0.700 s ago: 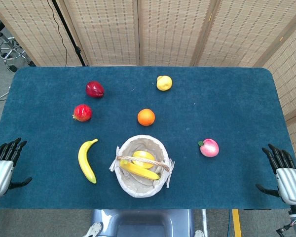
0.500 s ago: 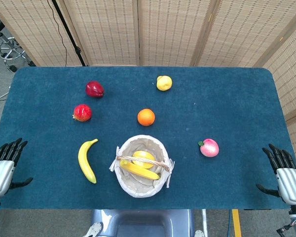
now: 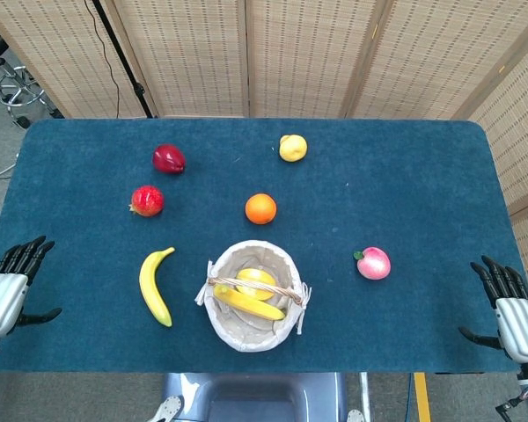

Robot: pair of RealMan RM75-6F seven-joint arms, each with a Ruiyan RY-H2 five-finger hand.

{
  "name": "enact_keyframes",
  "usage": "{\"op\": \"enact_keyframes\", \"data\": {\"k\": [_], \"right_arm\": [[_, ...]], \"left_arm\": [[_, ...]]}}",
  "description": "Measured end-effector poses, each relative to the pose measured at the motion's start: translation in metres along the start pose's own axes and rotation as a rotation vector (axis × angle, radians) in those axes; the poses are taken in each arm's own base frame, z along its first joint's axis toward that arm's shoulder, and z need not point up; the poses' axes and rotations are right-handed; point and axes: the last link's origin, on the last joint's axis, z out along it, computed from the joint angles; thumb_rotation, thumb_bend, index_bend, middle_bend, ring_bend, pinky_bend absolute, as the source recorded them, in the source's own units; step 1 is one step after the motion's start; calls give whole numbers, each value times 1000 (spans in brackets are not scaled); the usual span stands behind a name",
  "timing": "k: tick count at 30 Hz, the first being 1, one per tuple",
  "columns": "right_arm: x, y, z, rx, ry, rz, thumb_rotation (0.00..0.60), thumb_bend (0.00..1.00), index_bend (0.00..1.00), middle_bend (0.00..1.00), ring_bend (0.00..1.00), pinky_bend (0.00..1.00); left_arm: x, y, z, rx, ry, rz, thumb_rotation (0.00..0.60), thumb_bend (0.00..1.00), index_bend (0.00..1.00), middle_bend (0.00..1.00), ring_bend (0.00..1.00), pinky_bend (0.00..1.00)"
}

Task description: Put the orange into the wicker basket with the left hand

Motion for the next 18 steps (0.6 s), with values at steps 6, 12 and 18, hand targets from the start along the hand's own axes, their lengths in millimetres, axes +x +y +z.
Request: {"op": "enact_keyframes", "data": {"k": [6,12,18], "right_arm": [[-2,3,3,-12,-9,2,600,0,40,0,0,0],[-4,4,5,-21,-20,-11,600,0,40,0,0,0],[-5,2,5,-19,-20,-23,600,0,40,0,0,0]], "left_arm": [[17,1,22,-47,-63,-54,600,13,0,0,0,0],[35,3,65,-91,-178,-83,600,13,0,0,0,0],[62,22,122,-142,-285,-48,600,13,0,0,0,0]]}}
